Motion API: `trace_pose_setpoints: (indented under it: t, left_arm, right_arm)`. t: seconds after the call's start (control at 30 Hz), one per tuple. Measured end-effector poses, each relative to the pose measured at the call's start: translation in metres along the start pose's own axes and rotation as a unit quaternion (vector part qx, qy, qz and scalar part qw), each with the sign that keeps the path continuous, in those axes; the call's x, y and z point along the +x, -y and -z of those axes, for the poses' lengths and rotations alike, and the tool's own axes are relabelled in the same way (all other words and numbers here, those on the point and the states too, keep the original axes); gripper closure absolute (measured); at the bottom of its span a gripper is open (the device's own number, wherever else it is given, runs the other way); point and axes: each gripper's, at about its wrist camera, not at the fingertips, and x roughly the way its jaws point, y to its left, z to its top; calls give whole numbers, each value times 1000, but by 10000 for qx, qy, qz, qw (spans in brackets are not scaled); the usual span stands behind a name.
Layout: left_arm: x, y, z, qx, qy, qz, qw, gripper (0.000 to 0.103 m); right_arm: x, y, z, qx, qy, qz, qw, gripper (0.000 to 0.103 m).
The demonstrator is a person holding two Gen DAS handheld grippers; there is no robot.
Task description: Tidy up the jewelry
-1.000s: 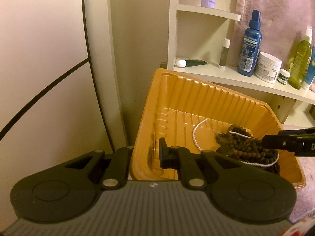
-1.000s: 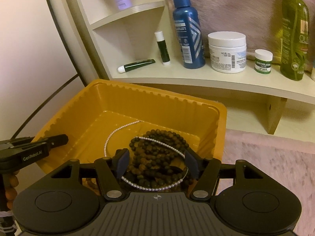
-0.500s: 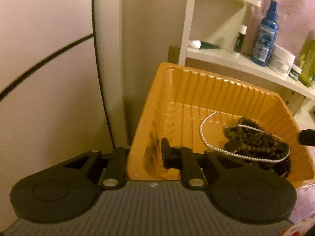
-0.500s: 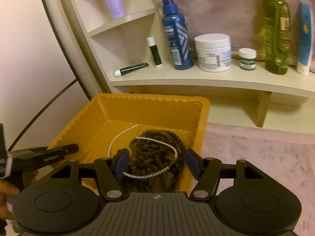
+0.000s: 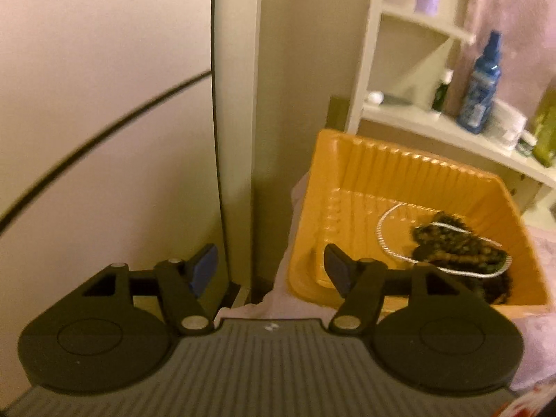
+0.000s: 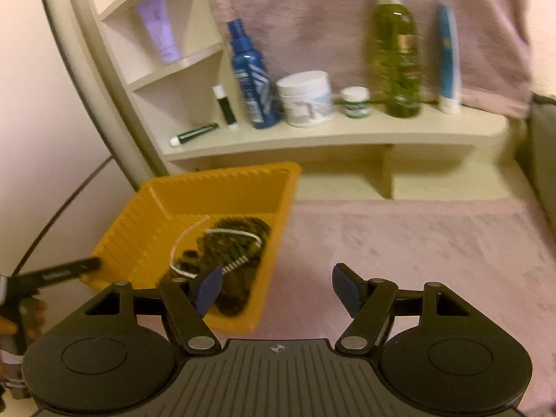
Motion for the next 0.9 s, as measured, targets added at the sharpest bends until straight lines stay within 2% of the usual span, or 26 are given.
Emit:
trace_pose_setpoints:
  t: [0.2, 0.33, 0.57, 0.9]
  left_arm:
    - [-53, 33, -6, 366, 99, 266, 9989, 37]
    - [-79, 74, 3, 836, -47, 507, 9952, 35]
    - [-104, 132, 29, 1125, -409, 1172, 9859, 35]
    - [-116, 180, 56, 1454, -587, 1539, 9756, 35]
  right_arm:
    - [-33, 12, 17, 41, -52, 209, 9998, 33]
    - [-52, 19, 27, 58, -164, 414, 9990, 33]
    - [-78, 33, 49, 272, -232, 615, 9975, 33]
    - [-102, 44, 67, 458, -91, 655, 9968, 33]
